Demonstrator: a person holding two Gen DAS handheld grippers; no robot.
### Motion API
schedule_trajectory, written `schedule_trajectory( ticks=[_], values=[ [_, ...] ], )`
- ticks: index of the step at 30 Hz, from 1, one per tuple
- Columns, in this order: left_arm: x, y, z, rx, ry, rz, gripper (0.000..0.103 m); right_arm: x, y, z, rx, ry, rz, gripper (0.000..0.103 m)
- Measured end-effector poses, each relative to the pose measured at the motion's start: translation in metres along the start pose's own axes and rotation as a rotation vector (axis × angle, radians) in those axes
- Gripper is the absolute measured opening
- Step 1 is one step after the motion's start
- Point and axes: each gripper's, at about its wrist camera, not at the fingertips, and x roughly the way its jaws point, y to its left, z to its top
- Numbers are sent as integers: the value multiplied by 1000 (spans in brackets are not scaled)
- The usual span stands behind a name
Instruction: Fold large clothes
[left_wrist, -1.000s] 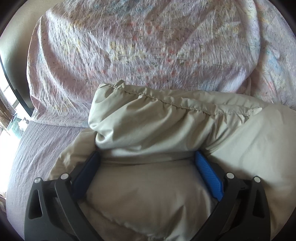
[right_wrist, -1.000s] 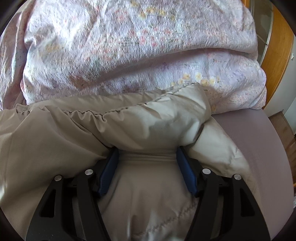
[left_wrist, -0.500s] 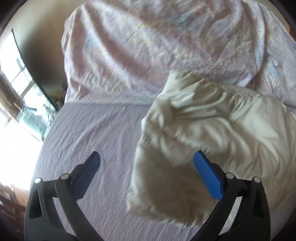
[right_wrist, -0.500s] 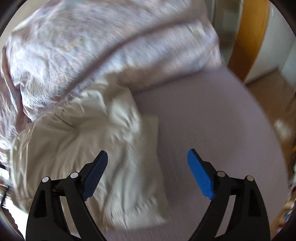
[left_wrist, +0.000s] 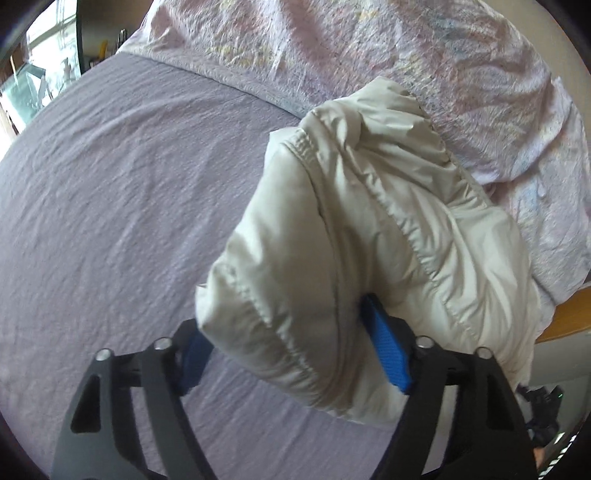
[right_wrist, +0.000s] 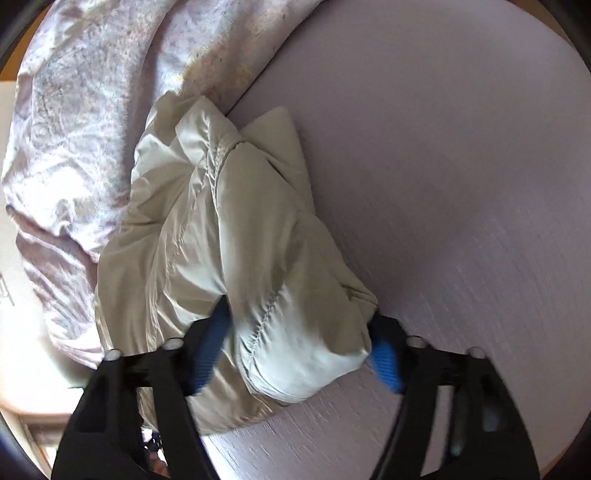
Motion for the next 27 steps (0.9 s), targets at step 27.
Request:
schedule_trajectory(
  ticks=[27],
  values=[
    [-100, 61, -62, 1, -85, -33, 23, -39, 10, -102, -100, -20, 47, 27]
  ],
)
